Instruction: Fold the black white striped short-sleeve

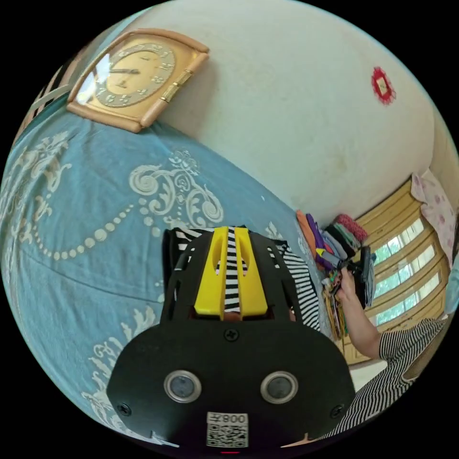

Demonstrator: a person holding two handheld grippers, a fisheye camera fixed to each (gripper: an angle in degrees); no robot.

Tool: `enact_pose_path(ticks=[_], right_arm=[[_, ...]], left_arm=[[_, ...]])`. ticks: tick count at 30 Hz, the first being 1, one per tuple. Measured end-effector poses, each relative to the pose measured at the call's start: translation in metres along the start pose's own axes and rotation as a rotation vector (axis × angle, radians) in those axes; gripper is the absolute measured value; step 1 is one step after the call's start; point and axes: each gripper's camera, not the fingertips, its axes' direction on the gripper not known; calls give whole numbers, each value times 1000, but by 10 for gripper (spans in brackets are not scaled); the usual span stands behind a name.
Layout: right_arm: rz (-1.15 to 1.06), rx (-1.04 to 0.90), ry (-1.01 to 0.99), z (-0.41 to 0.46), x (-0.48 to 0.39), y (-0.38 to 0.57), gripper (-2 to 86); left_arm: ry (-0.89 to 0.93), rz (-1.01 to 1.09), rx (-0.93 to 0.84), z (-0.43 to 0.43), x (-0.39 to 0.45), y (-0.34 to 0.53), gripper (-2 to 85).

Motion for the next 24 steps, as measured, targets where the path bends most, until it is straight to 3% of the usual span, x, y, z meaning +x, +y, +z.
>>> enact_pose_path(ticks=[3, 6, 11, 18, 24], right_arm=[[-145, -73, 160, 39, -48, -14, 1], [-202, -235, 145, 89, -67, -22, 0], [-215, -171, 219, 100, -76, -19, -1], [-163, -219, 143, 89, -55, -20, -1], [-48, -95, 20, 10, 2, 30, 1]], left_arm=[[-122, 121, -140, 50, 36, -9, 9], [-138, 140, -206, 91, 48, -17, 4], [-152, 99, -222, 120, 46, -29, 3], [-168, 97, -225, 103, 51, -22, 11], [-134, 147, -175, 13, 50, 12, 61]])
